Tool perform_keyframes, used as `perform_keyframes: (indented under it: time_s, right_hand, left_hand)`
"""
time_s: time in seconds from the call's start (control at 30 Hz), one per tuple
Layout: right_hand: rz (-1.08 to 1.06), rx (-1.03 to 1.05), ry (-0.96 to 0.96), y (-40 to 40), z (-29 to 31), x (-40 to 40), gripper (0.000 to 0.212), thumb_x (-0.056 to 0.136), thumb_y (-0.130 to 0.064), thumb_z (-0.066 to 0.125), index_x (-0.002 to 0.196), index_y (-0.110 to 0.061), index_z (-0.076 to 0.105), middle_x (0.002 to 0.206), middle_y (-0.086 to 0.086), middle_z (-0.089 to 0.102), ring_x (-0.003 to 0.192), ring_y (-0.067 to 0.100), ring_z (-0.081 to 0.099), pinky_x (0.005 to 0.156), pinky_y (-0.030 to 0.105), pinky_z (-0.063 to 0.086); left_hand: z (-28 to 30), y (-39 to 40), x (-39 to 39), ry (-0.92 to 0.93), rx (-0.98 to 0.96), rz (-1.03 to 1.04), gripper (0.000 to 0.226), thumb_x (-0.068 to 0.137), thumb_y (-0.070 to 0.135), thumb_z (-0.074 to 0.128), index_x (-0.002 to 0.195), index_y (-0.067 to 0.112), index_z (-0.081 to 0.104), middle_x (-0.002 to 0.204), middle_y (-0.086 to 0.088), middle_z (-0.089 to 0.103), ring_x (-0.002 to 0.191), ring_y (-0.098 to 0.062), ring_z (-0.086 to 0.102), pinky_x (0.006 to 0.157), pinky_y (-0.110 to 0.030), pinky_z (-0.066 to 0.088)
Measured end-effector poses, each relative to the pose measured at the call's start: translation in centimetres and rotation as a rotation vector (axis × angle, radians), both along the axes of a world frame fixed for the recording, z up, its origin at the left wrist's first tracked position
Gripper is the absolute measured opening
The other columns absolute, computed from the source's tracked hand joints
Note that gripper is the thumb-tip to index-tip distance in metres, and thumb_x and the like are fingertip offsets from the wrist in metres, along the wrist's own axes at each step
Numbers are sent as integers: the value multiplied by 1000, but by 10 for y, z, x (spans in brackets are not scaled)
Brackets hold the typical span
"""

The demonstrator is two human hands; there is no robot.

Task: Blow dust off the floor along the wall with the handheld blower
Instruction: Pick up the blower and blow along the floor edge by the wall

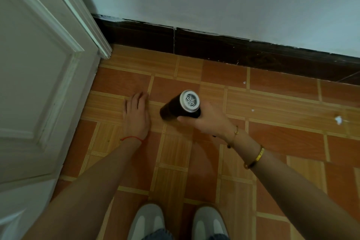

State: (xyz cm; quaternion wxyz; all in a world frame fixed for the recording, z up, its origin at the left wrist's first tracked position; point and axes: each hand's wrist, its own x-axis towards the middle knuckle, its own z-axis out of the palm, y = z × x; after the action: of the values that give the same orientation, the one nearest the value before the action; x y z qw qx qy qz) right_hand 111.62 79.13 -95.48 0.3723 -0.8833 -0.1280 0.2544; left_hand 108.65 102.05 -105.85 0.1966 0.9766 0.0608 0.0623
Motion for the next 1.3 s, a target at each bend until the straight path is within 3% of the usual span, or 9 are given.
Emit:
perform_keyframes:
  time_s: [0.07, 0.17, 0.37, 0.47, 0.63, 0.8, 0.97, 1.13, 1.3]
  right_hand:
    - [62, -10, -31, 6, 2, -11, 55, 83, -51, 68, 130, -29, 52, 115, -9, 66, 97, 7, 61, 83, 24, 50]
    - [131, -4, -35, 12, 5, -24, 54, 82, -49, 69, 129, -29, 53, 118, -8, 67, 105, 11, 61, 88, 29, 51]
    - [-79, -188, -217, -5, 6, -28, 56, 82, -58, 64, 127, -25, 54, 99, -7, 69, 89, 14, 65, 71, 33, 56]
    - [-167, -220, -233, -21, 9, -31, 56, 83, -56, 64, 127, -23, 54, 99, -6, 69, 89, 15, 65, 72, 35, 57]
    - [36, -207, -14, -46, 26, -46, 50, 84, -50, 67, 125, -23, 55, 88, -16, 61, 71, 0, 54, 64, 16, 42]
    - [-100, -209, -133, -66, 22, -67, 56, 81, -55, 68, 126, -25, 55, 103, -9, 67, 95, 14, 63, 75, 26, 46]
    - [-40, -233, -56, -75, 24, -83, 51, 83, -53, 67, 124, -25, 56, 96, -8, 63, 85, 9, 56, 62, 16, 38]
    - [-146, -233, -117, -80, 15, -91, 57, 81, -59, 65, 127, -27, 55, 109, -5, 70, 99, 17, 65, 79, 35, 54]
    - [-262, -272, -169, -90, 6, -87, 60, 82, -60, 63, 129, -24, 53, 105, -2, 71, 93, 18, 66, 72, 30, 52]
  left_hand:
    - [1, 4, -3, 1, -29, 15, 52, 91, 0, 43, 142, 8, 45, 144, -15, 48, 135, -35, 41, 116, -57, 28]
    - [3, 7, -11, -6, -40, 3, 53, 89, -2, 45, 141, 8, 45, 144, -15, 47, 135, -35, 40, 115, -56, 30]
    - [10, 3, -24, -26, 0, -60, 47, 91, 3, 48, 137, 9, 48, 143, -13, 49, 133, -31, 43, 114, -54, 31]
    - [11, 1, -29, 3, 17, -82, 45, 93, 10, 49, 137, 9, 47, 143, -14, 48, 132, -35, 43, 113, -55, 30]
    - [15, -3, -35, 66, 85, -145, 54, 92, 36, 36, 140, 13, 43, 146, -14, 44, 138, -34, 35, 114, -58, 27]
    - [17, -20, -31, 102, 92, -158, 55, 93, 38, 38, 142, 14, 41, 147, -14, 43, 140, -34, 33, 115, -58, 26]
    - [20, -47, -25, 103, 76, -187, 51, 94, 30, 48, 142, 12, 41, 147, -15, 42, 141, -33, 32, 116, -59, 25]
    - [20, -73, -20, 119, 31, -192, 51, 94, 28, 47, 142, 12, 41, 148, -15, 41, 141, -33, 31, 116, -58, 25]
    - [15, -94, -11, 99, 46, -247, 50, 93, 29, 46, 140, 12, 45, 144, -15, 44, 136, -35, 36, 113, -58, 27]
